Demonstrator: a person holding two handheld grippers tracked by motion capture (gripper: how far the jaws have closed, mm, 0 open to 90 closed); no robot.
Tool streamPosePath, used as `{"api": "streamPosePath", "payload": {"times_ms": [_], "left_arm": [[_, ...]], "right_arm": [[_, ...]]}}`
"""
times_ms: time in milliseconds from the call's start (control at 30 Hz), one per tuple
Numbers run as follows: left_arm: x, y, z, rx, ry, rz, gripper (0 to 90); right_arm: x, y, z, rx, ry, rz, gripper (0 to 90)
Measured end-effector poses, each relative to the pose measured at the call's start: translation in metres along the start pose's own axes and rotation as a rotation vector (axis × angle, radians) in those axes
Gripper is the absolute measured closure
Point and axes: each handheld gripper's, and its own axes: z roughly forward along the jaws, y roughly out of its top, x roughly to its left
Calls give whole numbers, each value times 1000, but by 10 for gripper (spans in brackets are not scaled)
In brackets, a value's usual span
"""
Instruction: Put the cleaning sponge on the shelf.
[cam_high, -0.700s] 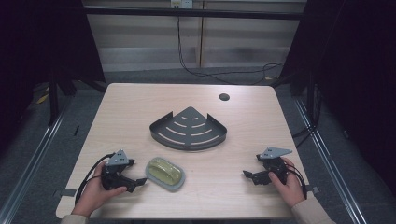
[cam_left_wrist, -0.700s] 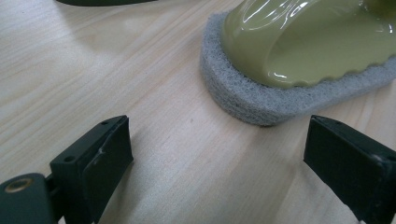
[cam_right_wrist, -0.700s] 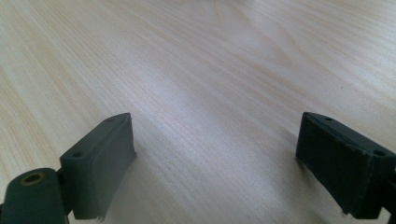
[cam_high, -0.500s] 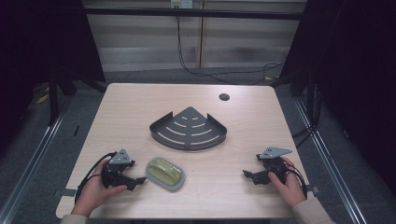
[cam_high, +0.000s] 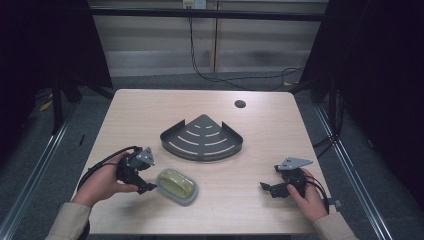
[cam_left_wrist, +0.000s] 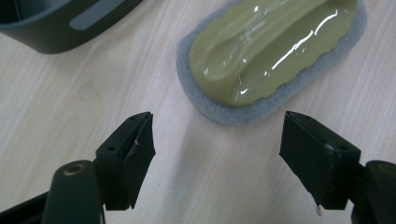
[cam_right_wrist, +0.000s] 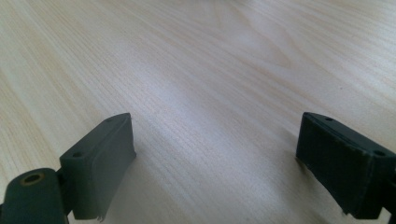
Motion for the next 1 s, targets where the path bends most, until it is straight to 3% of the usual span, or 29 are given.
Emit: {"api": "streamPosePath", "payload": {"times_ms": [167,400,733,800,900,1000], "left_arm": [[4,22,0,54,-11,48,263],[2,38,4,107,-36,104,282],[-9,62,16,155,-73,183,352],[-14,70,19,180,-88,223,368],[-17,75,22,179,-92,240,414],[-23,85,27,204,-123,287,451]], "right_arm": [[0,0,0,0,0,-1,108],[0,0,0,0,0,0,108],[0,0,0,0,0,0,108],[0,0,0,0,0,0,108],[0,0,0,0,0,0,108],[0,0,0,0,0,0,108]]}}
